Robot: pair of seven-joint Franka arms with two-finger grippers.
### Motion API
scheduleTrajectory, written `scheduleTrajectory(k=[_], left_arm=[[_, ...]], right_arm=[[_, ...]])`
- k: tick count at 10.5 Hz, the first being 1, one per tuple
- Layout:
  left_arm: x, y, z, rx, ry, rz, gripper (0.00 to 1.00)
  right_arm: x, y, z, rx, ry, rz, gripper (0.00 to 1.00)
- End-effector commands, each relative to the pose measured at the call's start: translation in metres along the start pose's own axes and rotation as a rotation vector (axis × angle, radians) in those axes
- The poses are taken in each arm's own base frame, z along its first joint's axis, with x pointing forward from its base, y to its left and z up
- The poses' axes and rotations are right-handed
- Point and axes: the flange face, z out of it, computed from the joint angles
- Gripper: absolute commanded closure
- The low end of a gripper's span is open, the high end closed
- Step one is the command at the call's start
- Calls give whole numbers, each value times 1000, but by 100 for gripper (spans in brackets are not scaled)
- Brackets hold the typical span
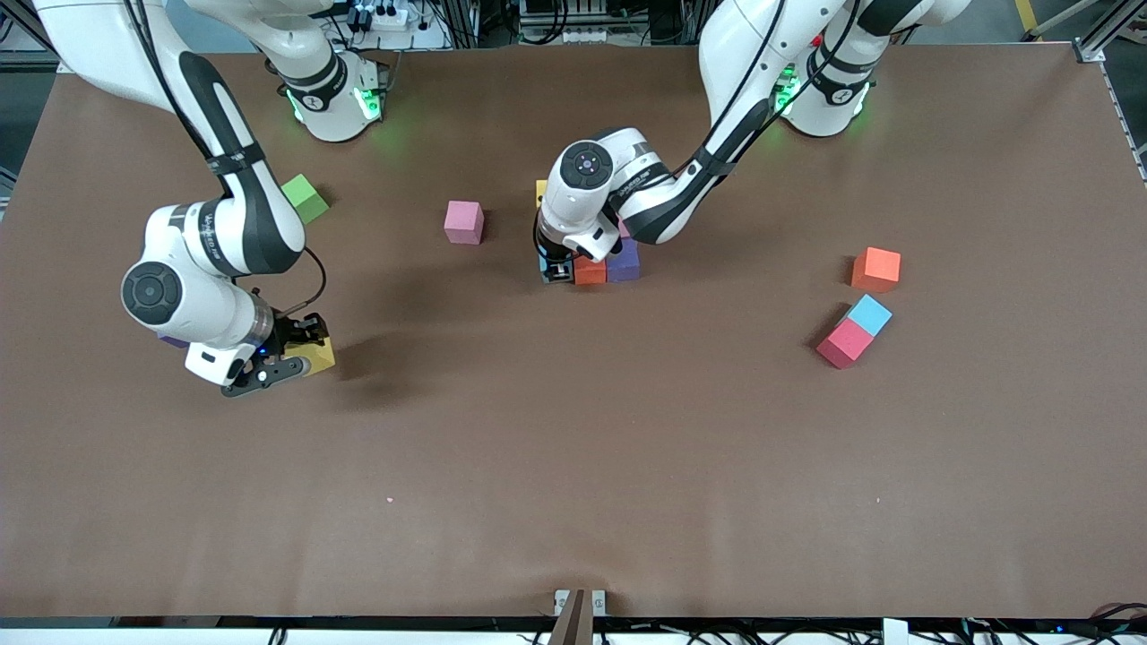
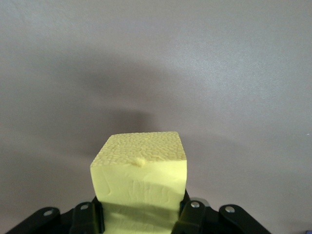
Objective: Form number 2 with 11 blocks
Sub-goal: 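Set cyan below orange with the left gripper while the right gripper carries yellow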
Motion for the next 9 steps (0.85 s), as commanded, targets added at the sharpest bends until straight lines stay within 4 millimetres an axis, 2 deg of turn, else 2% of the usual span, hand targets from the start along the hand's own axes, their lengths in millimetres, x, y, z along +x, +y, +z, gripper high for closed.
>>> scheduleTrajectory(k=[1,2,3,4,5,7,9], left_arm=[[0,-2,0,-13,12,-29,100],[1,-2,0,-12,13,-23,100],[1,-3,2,-11,16,-16,1],[-2,-11,2,-12,23,9,0],[-2,-7,-3,-16,18,1,0],[-11,-13,-26,-31,9,10,0],[-22,-17,-64,-64,-17,27,0]], right_arm=[[14,-23,-14,20,14,58,67],[16,-31,-13,28,16,69,67],[20,-38,-14,34,21,80,67],[23,-45,-12,35,20,98,67],[26,-53,-10,34,17,120,67],[32,-74,-15,39,26,145,67],[34,-100,-13,58,27,140,67]])
